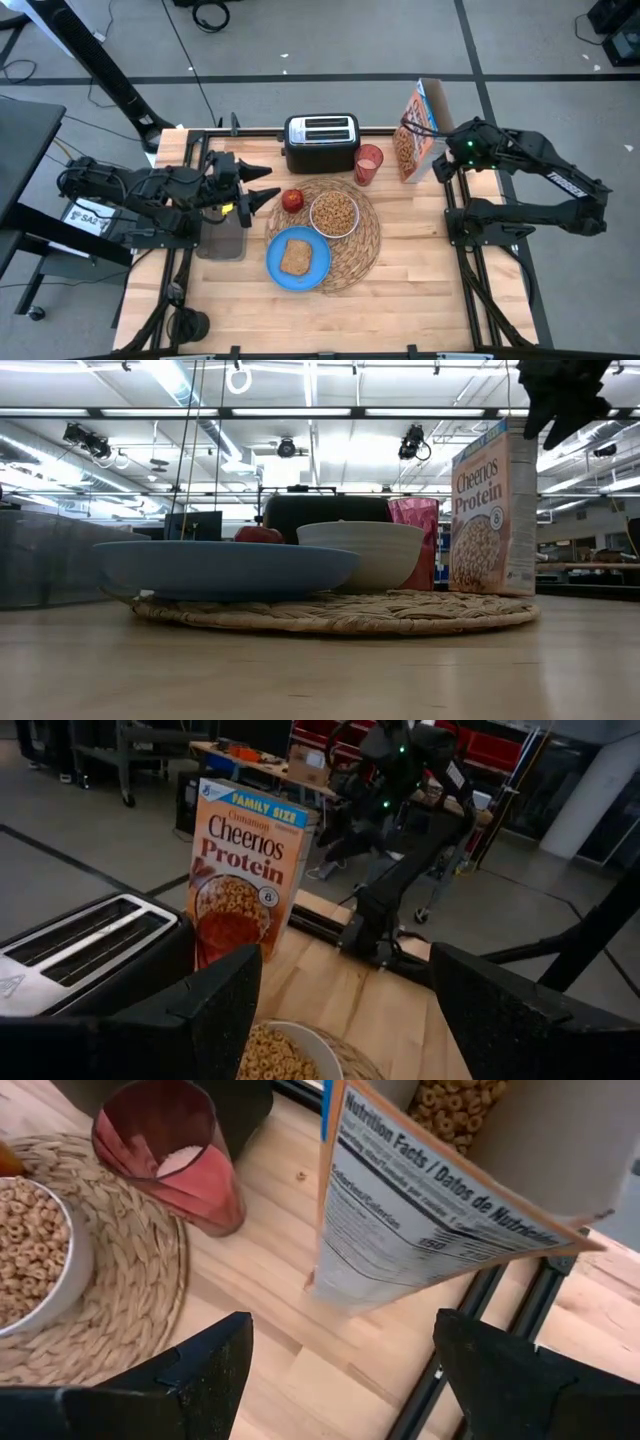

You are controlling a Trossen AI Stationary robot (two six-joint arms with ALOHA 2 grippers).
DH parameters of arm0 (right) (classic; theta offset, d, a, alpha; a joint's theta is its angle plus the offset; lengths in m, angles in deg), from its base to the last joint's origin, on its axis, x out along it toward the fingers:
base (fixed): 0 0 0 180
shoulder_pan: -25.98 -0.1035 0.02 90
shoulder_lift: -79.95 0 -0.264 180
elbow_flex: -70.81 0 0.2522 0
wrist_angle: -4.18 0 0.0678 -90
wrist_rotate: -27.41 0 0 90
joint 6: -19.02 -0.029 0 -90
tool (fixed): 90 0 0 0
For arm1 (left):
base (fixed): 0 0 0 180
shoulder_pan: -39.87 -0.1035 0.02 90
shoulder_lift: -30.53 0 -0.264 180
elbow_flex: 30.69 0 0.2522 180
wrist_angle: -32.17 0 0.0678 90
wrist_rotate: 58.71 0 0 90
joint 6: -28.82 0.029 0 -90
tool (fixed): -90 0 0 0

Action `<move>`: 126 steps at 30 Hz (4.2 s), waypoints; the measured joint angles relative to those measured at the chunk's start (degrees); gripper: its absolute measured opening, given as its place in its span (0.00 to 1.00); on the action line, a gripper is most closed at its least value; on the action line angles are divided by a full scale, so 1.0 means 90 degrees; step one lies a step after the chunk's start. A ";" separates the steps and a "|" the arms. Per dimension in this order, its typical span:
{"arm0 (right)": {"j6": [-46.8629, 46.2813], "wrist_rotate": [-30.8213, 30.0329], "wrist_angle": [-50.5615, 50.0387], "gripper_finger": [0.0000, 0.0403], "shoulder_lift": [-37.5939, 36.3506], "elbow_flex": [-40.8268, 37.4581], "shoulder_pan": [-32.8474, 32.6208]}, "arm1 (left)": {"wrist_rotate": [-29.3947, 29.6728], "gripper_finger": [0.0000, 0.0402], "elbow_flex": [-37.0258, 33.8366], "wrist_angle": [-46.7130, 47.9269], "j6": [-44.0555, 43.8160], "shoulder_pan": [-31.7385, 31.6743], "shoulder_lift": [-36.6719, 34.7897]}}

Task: Arrange a breakfast setting
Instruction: Adjust the white bowl on the brown woven mat

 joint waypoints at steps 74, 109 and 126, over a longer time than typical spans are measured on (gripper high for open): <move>0.1174 0.0258 0.5596 0.24 0.3374 -0.0379 -0.5523 | -0.2082 0.06 -0.1430 -0.1667 0.1504 -0.1254 0.0482; 0.3624 -0.0089 0.5594 0.08 0.5936 -0.0376 -0.4609 | -0.2074 0.06 -0.1428 -0.1450 0.1116 -0.0017 0.0461; 0.5153 -0.0529 0.5229 0.03 0.5936 -0.0381 -0.4715 | -0.2015 0.06 -0.1428 -0.1443 0.1111 -0.0022 0.0461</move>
